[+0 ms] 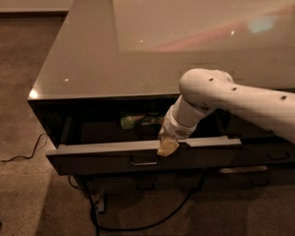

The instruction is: Open top drawer

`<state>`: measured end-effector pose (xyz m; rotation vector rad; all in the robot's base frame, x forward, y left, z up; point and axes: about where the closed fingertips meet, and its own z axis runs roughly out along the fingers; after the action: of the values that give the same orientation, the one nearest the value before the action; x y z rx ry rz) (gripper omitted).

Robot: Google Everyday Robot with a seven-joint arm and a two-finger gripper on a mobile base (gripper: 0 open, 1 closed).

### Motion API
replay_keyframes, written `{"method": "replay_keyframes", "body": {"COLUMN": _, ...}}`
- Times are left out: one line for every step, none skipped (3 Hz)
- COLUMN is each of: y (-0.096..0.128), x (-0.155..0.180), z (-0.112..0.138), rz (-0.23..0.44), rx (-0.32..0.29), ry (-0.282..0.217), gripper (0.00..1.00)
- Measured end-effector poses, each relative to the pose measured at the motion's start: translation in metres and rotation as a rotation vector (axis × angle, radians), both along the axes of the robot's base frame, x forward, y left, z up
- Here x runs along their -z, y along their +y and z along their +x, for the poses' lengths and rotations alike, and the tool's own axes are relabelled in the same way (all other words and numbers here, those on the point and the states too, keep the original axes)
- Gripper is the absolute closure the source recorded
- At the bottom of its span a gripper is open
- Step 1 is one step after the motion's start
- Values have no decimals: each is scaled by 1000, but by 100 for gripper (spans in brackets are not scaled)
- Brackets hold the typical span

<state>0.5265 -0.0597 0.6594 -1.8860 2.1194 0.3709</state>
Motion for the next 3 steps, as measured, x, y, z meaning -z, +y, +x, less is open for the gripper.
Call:
{"method": "replay_keyframes", "body": {"y": 3, "x": -4, "z": -11, "rz": 8, "rx": -25, "ry": 18, "gripper": 35}}
{"method": "replay_keyframes", "body": {"y": 4, "x": -12, "z": -23, "rz": 17, "rx": -46, "ry": 24, "gripper": 12}}
{"method": "replay_keyframes", "body": {"y": 20, "x": -33, "z": -73, "rz": 62, "rx": -154, "ry": 104, "gripper": 0}}
